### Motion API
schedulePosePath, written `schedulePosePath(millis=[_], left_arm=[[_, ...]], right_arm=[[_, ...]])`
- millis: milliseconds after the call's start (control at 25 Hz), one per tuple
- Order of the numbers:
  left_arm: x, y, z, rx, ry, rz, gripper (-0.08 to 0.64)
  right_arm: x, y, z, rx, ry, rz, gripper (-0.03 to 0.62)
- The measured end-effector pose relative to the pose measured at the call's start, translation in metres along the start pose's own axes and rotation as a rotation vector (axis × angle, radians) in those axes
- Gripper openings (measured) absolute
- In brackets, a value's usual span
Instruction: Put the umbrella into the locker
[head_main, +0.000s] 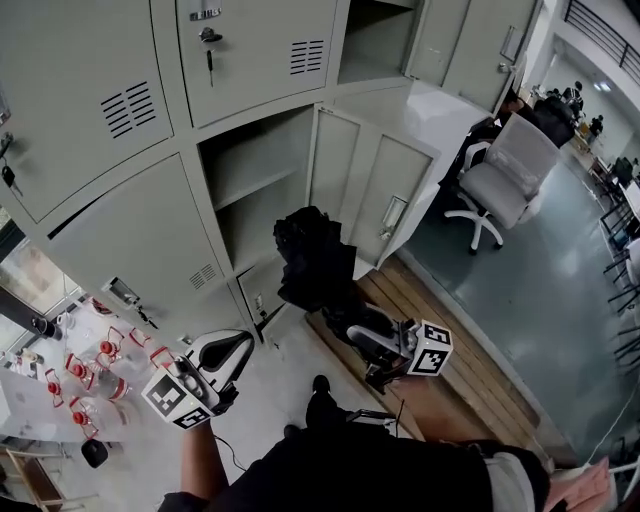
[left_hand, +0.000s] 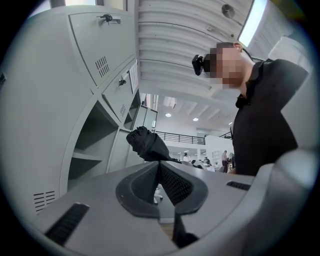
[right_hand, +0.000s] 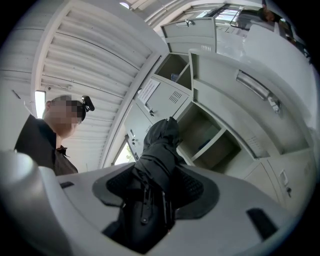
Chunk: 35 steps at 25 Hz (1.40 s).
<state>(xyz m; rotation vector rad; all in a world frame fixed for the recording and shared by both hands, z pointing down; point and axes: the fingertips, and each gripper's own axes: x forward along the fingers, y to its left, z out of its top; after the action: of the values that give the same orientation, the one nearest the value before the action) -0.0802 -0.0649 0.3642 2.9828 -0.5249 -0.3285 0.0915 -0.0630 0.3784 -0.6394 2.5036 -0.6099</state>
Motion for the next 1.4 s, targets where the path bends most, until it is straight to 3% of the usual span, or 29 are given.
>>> schedulePosePath(millis=[160, 360, 480, 880, 960, 1160, 1400], left_arm=[[0.034, 0.022, 0.008, 0.014, 0.013, 0.015, 0.02], [0.077, 0.052, 0.021, 0.127, 0.081, 0.058, 0.02], [0.096, 0.067, 0.03, 0.138, 0.093, 0.082, 0.019], [0.141, 0.116, 0.048, 0.162, 0.123, 0.276, 0.02], [0.144, 0.123, 0.053, 0.172, 0.124, 0.308, 0.02], [0.136, 0.135, 0.065, 0.19, 0.121, 0.333, 0.02], [0.121, 0.137, 0.081, 0.174, 0.098, 0.235, 0.02]], right_arm=[[0.015, -0.025, 0.021, -0.02, 0.015, 0.046, 0.247], [0.025, -0.061, 0.052, -0.035, 0.017, 0.073, 0.247], [0.029, -0.082, 0.067, -0.046, 0.018, 0.075, 0.247], [0.054, -0.126, 0.089, -0.005, 0.056, 0.134, 0.247], [0.062, -0.132, 0.093, -0.05, 0.06, 0.121, 0.247], [0.09, -0.147, 0.091, -0.266, 0.077, 0.014, 0.245], [0.129, -0.162, 0.083, -0.336, 0.109, -0.088, 0.238]])
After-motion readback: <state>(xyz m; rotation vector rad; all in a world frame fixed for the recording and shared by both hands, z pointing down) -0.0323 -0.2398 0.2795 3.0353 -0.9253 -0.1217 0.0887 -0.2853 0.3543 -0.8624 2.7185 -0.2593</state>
